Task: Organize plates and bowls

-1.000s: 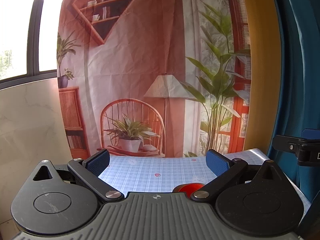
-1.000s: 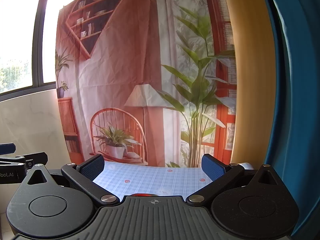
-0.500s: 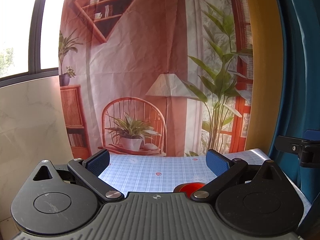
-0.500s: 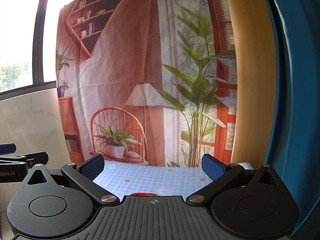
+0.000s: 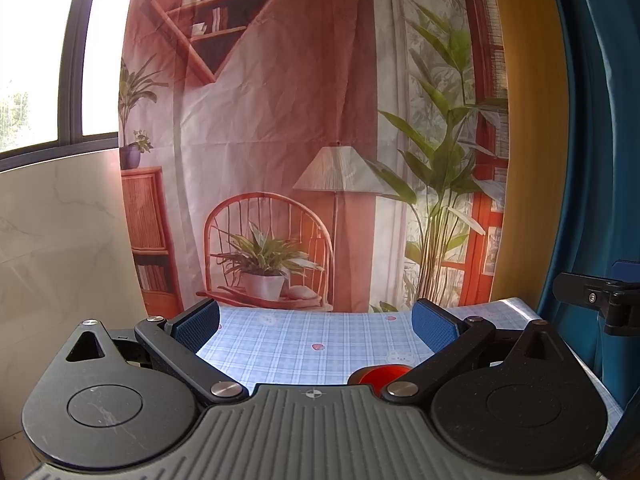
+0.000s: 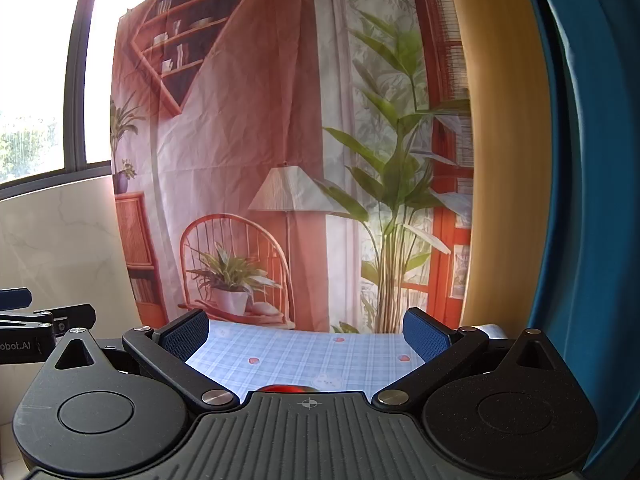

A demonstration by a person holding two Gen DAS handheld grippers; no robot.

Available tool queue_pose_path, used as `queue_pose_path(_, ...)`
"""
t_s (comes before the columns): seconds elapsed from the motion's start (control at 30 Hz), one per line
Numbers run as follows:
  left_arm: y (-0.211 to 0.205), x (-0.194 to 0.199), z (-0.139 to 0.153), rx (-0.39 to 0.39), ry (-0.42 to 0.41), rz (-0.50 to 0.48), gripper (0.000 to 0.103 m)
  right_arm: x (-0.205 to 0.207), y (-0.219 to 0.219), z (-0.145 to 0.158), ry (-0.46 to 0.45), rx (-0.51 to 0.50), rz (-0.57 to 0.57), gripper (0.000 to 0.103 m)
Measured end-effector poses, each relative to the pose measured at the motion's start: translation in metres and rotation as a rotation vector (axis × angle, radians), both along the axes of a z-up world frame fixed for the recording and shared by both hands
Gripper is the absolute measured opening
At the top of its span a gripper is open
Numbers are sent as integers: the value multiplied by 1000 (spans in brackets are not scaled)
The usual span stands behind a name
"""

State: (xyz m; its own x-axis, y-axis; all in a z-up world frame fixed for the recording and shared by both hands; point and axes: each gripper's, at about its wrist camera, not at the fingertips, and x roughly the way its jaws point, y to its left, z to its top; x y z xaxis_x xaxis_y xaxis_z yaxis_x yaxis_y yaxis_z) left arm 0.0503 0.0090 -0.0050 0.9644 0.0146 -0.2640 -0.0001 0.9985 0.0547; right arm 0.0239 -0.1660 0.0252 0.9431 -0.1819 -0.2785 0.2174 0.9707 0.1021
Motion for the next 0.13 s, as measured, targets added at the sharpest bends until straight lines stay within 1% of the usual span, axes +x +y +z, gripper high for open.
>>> queue_pose_path(0.13, -1, 0, 0, 1, 4, -6, 103, 0, 0, 0, 0, 0, 1, 103)
